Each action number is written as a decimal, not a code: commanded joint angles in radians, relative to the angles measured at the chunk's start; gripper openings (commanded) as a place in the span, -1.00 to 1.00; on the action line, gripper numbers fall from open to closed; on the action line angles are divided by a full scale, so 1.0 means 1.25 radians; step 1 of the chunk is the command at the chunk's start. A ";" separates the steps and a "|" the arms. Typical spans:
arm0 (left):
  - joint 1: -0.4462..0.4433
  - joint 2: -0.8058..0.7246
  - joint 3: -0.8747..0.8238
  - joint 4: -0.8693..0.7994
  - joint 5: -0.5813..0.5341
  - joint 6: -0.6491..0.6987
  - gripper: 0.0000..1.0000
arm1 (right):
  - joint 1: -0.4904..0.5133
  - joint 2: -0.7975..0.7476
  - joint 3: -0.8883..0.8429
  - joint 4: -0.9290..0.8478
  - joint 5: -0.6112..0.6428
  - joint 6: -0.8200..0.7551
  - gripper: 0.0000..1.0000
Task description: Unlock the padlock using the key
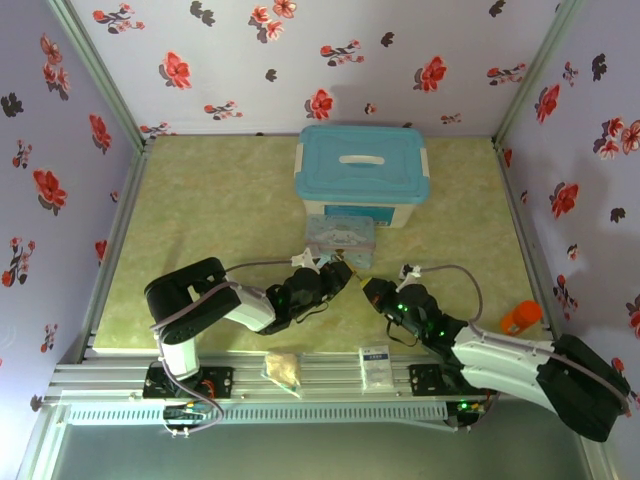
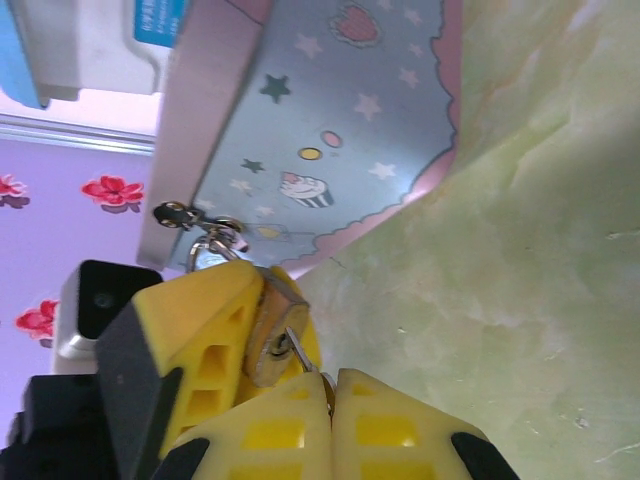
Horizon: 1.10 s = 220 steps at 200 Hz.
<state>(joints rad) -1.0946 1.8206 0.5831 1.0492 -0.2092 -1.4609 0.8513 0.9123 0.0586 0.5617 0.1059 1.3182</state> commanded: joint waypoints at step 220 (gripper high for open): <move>0.002 0.029 0.065 0.080 0.004 -0.004 -1.00 | 0.002 -0.035 -0.006 -0.017 0.041 -0.034 -1.00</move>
<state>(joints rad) -1.0958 1.8675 0.6464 1.0618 -0.1982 -1.4647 0.8528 0.8135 0.0360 0.4965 0.1604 1.2972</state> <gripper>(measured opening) 0.142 0.051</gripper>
